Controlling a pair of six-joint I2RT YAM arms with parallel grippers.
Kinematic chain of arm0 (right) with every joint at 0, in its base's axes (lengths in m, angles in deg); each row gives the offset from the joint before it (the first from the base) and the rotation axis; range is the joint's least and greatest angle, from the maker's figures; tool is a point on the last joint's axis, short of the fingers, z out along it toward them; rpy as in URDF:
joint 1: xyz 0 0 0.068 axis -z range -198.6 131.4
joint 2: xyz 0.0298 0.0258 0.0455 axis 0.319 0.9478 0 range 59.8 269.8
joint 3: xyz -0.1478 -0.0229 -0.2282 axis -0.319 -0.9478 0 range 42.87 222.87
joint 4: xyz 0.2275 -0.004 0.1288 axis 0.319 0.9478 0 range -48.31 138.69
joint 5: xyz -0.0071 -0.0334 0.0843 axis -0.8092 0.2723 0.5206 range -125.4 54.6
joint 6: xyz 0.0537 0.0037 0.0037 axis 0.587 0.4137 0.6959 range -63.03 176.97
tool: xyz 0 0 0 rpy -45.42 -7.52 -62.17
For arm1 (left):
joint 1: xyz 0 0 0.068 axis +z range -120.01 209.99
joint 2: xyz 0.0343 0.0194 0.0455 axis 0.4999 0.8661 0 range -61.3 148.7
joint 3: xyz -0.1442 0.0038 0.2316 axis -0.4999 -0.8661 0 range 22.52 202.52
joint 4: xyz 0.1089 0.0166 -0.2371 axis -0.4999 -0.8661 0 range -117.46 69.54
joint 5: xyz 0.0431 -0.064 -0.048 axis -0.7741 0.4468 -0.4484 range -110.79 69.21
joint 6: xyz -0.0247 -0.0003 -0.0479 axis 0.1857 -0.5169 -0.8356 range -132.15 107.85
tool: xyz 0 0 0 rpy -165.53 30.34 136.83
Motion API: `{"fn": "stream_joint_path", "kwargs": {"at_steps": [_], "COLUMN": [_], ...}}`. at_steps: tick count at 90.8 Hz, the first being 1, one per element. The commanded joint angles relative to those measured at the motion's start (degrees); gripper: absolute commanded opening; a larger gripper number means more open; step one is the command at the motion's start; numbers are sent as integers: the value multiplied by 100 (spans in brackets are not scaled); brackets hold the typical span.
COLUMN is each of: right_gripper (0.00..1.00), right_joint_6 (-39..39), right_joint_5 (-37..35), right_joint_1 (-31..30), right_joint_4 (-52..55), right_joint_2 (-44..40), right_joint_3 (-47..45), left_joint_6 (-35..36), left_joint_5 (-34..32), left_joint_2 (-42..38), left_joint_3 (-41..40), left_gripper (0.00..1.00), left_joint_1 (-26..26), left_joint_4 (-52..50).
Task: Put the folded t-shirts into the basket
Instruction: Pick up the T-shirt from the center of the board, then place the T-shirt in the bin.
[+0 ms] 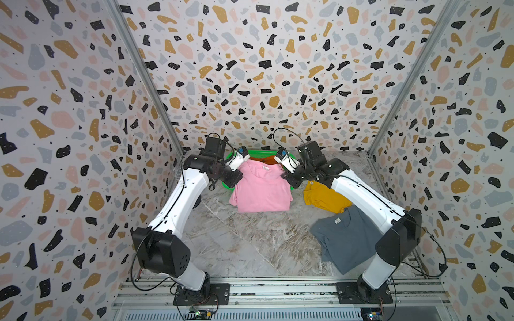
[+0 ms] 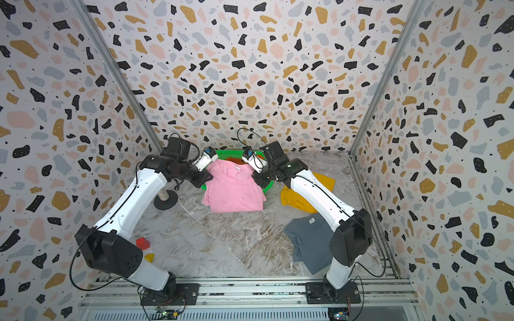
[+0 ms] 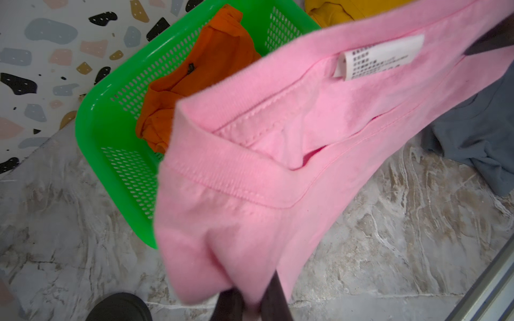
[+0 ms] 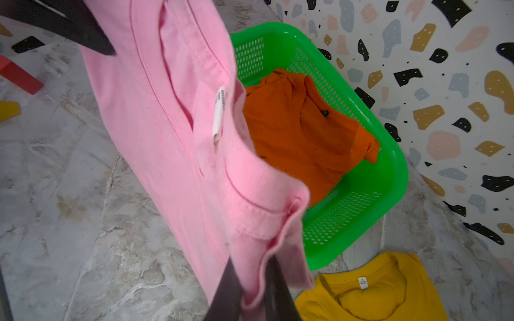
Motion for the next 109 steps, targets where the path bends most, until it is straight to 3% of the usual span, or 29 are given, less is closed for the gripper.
{"fn": "stream_joint_path", "kwargs": {"at_steps": [1,20,35,65,109], "right_gripper": [0,0,0,0,0], "right_joint_6": [-119,-207,-181,-268,-466], "right_joint_5": [-522,-767,-691,-678,-1005], "right_joint_1": [3,256,511,594,680], "right_joint_4": [68,214,451,499,495], "right_joint_2": [313,1424,2205,3130,4118], "right_joint_3": [649,1917,2725,3448,4275], "left_joint_6": [-126,-260,-465,-386,-310], "left_joint_5": [-180,-375,-275,-349,-413], "left_joint_2": [404,1622,2173,2866,4179], "left_joint_3": [500,1516,1823,2165,3419], "left_gripper": [0,0,0,0,0], "left_joint_1": [107,217,313,322,318], "left_joint_4": [-46,9,300,970,1075]}}
